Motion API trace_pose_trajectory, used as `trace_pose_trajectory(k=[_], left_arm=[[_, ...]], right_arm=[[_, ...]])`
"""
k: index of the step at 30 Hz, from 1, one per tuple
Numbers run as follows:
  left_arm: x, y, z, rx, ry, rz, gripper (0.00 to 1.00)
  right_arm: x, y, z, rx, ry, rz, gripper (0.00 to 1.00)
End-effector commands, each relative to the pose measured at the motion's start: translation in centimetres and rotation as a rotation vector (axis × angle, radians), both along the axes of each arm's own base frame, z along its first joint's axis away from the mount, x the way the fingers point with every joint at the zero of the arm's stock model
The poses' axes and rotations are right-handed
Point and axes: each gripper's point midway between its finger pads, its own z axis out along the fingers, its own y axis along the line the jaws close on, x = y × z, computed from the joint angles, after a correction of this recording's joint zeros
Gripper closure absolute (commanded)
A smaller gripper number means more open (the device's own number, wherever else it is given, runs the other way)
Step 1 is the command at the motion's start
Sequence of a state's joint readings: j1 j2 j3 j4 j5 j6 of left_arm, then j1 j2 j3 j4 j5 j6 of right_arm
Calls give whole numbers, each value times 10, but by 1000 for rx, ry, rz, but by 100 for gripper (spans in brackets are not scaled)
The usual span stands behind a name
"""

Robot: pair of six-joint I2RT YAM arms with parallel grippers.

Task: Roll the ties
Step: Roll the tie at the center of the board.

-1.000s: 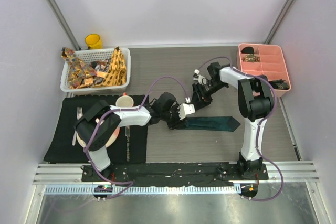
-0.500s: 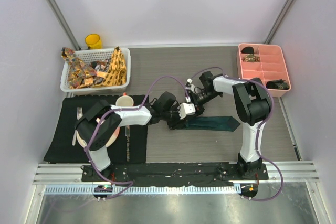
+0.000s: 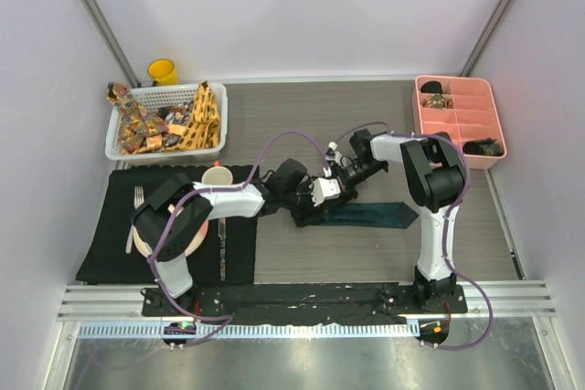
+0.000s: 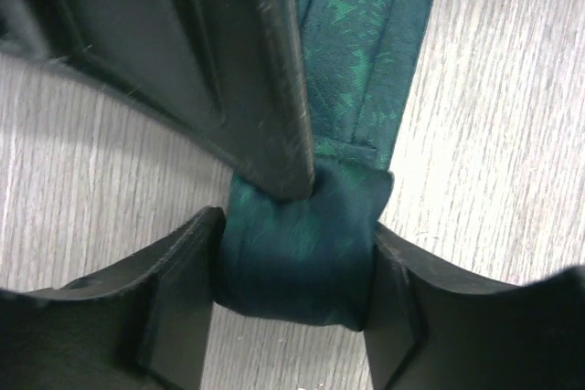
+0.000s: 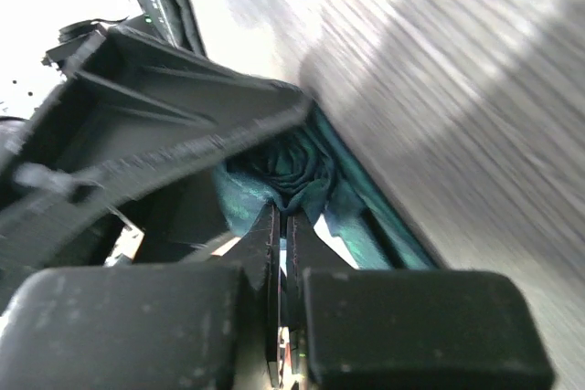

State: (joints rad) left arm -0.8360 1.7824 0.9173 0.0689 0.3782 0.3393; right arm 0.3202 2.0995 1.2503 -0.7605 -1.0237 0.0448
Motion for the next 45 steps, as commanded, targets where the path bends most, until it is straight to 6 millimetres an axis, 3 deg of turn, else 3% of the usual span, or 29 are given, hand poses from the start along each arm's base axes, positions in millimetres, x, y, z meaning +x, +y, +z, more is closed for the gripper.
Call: trace_pose_trajectory(k=[1, 6, 9, 16, 18, 19, 23, 27, 30, 33, 34, 37, 38, 41, 45], left_arm=[[-1, 12, -7, 54, 40, 33, 35], [6, -10, 28, -67, 32, 10, 24], [1, -22, 39, -125, 56, -28, 21], [-10, -37, 34, -173, 120, -84, 18], [-12, -38, 23, -147, 143, -82, 23], [-13, -36, 19, -131, 148, -81, 30], [-19, -11, -9, -21, 147, -62, 50], [-27, 12, -19, 32, 115, -48, 59], [-28, 23, -26, 67, 99, -21, 66], [-25, 31, -35, 107, 81, -7, 69], [-23, 32, -37, 118, 74, 2, 70], [-18, 33, -39, 131, 60, 12, 72], [-16, 31, -38, 126, 55, 14, 72], [-13, 28, -36, 128, 46, 7, 70], [-11, 23, -35, 134, 17, -23, 65]], right_arm=[[-11, -34, -45, -189, -43, 65, 99], [-10, -47, -57, -256, -84, 89, 99], [-6, -50, -61, -275, -113, 92, 99], [0, -49, -63, -296, -166, 103, 99], [3, -47, -62, -294, -182, 105, 99], [4, -46, -62, -293, -186, 109, 99], [17, -43, -65, -297, -210, 110, 99], [37, -33, -69, -290, -236, 129, 99], [56, -23, -56, -250, -256, 136, 99], [61, -22, -28, -217, -280, 139, 87], [55, -23, -18, -203, -258, 137, 80], [42, -29, 9, -171, -224, 110, 74], [37, -27, 18, -136, -200, 98, 67], [17, -21, 38, -61, -121, 66, 61], [-3, -9, 39, 8, -17, 46, 56]])
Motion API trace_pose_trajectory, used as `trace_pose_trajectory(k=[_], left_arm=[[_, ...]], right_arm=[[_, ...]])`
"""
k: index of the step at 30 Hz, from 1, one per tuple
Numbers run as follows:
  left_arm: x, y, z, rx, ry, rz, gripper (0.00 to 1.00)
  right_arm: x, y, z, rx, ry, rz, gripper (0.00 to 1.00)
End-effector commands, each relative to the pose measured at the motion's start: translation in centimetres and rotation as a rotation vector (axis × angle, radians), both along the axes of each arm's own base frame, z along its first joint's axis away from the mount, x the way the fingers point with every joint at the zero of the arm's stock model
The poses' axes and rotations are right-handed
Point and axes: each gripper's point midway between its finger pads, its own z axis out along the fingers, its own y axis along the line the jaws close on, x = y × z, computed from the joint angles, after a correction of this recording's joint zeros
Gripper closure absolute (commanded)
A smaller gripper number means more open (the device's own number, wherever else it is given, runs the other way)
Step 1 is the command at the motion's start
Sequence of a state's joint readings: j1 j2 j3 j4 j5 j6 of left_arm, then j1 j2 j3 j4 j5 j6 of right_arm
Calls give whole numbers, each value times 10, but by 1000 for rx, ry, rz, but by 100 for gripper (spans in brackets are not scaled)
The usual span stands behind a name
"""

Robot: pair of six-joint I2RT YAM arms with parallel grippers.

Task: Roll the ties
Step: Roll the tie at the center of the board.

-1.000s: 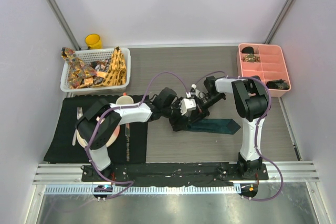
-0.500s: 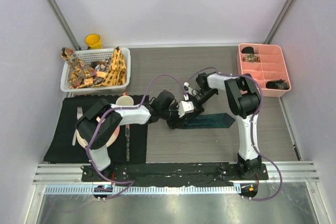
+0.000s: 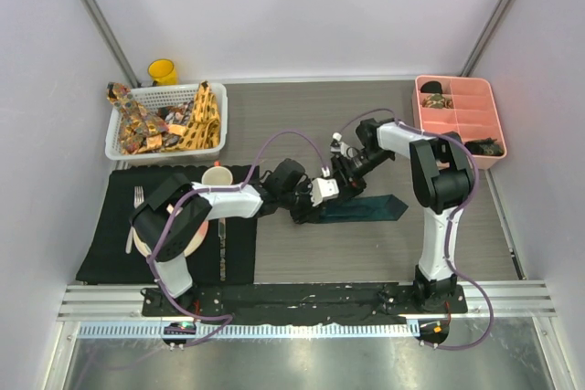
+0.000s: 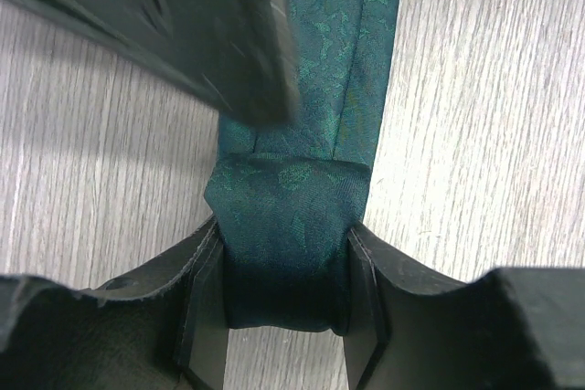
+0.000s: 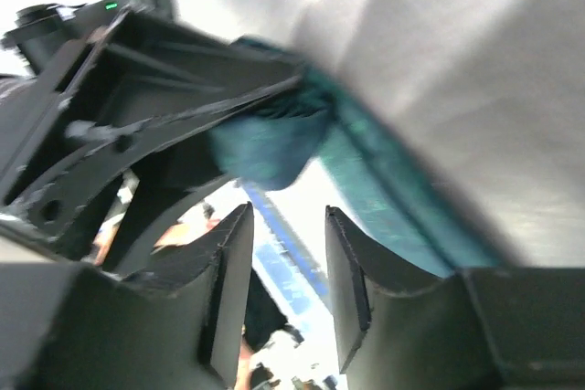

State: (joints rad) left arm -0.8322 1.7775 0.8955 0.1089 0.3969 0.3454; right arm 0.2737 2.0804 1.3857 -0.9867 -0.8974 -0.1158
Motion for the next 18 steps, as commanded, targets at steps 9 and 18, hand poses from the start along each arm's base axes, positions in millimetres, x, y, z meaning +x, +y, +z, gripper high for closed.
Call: trace_pose_trajectory(k=[9, 18], left_arm=[[-17, 30, -44, 198, 24, -59, 55], [-14, 24, -35, 182, 26, -65, 41]], right_arm=[[-7, 27, -8, 78, 73, -13, 56], [-22, 5, -54, -58, 86, 23, 99]])
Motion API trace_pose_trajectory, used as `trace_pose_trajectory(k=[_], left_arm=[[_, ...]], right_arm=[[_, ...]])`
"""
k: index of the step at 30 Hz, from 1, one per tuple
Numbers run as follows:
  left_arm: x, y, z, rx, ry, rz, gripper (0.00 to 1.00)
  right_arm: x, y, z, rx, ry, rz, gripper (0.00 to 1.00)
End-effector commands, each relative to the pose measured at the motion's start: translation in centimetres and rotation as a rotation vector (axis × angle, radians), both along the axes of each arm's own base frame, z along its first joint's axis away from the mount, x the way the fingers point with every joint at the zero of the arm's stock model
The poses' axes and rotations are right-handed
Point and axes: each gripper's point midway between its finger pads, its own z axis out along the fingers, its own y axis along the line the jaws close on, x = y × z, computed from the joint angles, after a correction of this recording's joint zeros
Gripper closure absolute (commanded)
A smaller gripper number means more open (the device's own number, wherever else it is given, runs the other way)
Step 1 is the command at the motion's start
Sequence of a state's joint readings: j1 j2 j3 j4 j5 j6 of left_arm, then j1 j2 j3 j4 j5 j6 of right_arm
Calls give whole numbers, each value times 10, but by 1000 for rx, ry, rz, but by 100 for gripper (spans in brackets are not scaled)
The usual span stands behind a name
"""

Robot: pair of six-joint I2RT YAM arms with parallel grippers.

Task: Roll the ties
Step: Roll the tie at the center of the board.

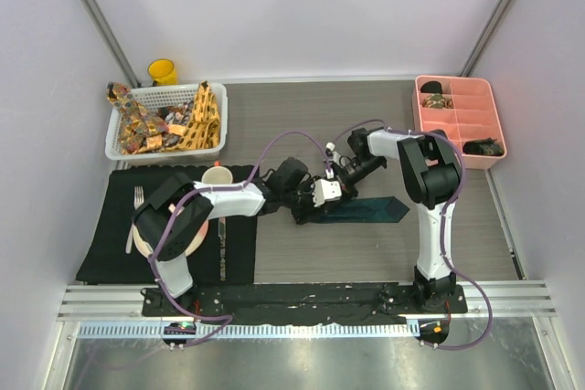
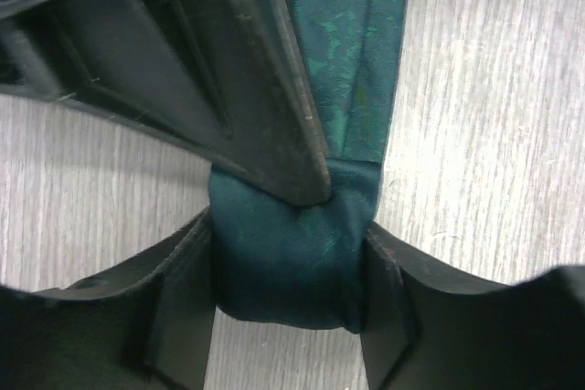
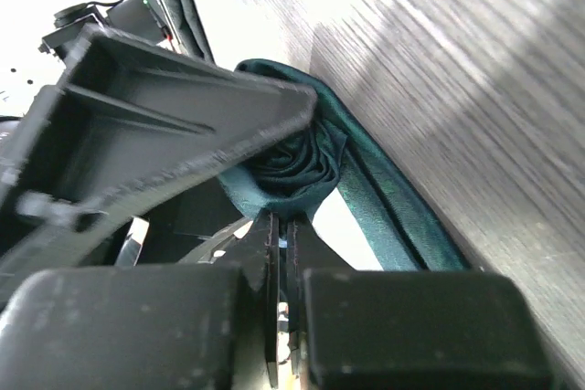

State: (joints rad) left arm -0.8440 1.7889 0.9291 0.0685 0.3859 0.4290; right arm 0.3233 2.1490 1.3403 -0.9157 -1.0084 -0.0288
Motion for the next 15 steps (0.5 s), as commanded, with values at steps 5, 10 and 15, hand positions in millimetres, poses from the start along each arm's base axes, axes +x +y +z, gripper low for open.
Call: trace_pose_trajectory(k=[5, 10, 15], left_arm=[[-4, 15, -6, 37, 73, 3, 29], [-7, -9, 26, -102, 76, -79, 20], [-6, -26, 33, -150, 59, -140, 18]], right_arm=[[-8, -37, -54, -182, -54, 50, 99], [-7, -50, -67, -259, -79, 62, 99], [0, -58, -79, -330, -104, 70, 99]])
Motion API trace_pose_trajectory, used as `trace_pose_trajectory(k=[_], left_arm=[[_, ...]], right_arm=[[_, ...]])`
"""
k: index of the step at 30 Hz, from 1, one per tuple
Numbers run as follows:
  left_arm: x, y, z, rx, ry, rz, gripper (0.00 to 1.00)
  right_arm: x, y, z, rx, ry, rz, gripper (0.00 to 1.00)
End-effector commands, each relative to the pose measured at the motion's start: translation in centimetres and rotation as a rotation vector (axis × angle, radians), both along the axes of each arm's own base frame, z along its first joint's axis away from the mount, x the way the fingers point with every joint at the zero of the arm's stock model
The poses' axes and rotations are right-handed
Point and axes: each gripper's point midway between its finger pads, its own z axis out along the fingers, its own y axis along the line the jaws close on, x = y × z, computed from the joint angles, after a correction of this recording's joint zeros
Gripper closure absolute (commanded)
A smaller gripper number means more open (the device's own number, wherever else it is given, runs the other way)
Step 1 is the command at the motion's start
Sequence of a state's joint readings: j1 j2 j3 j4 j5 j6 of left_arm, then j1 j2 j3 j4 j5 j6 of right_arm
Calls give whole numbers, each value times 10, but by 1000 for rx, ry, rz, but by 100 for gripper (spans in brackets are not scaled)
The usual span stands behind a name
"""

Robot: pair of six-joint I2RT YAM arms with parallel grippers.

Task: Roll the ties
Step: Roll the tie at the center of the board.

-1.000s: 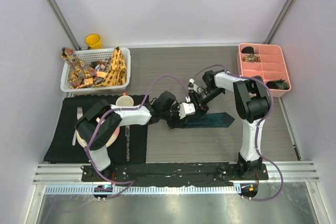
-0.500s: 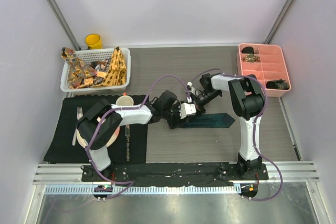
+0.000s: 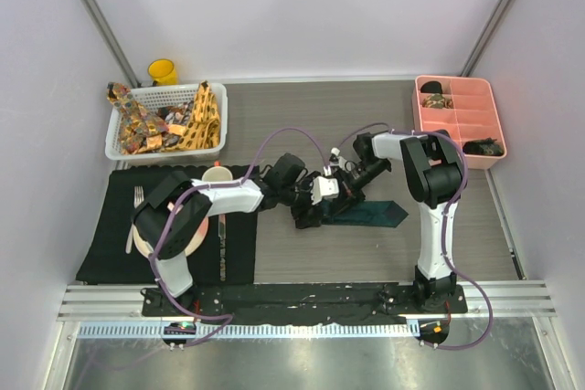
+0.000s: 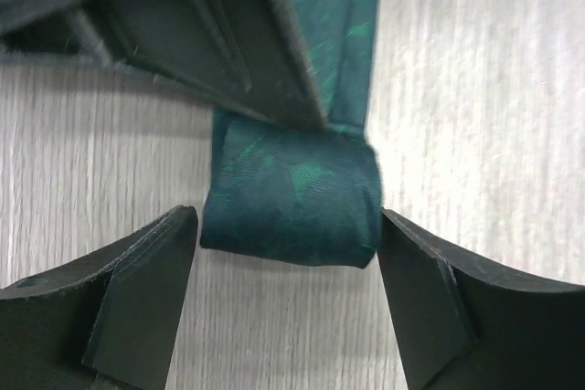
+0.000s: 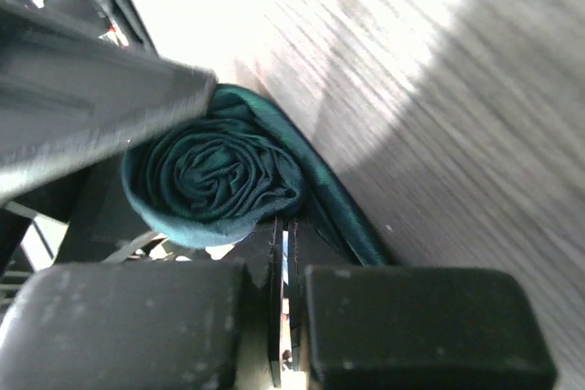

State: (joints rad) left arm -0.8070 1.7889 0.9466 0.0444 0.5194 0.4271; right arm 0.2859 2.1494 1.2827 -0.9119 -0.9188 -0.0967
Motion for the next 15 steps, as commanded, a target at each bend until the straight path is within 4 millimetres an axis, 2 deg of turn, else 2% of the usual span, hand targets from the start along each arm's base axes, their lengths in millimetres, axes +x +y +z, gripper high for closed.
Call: trace_pose_trajectory(k=[1, 5, 10, 13, 14, 15], left_arm=[[1, -25, 28, -102, -24, -90, 17], [2, -31, 29, -112, -29, -114, 16], [0, -30, 16, -81, -28, -122, 18], [1, -24, -1, -32, -28, -125, 26], [-1, -20, -9, -3, -18, -124, 35], [1, -18, -10, 6, -24, -120, 39]], right_arm=[[8, -34, -56, -261, -84, 54, 99], [15, -36, -59, -288, -107, 59, 99], [22, -32, -60, -282, -119, 70, 99], [22, -30, -58, -263, -117, 76, 99], [22, -28, -57, -259, -119, 80, 99], [23, -26, -56, -249, -126, 82, 99]])
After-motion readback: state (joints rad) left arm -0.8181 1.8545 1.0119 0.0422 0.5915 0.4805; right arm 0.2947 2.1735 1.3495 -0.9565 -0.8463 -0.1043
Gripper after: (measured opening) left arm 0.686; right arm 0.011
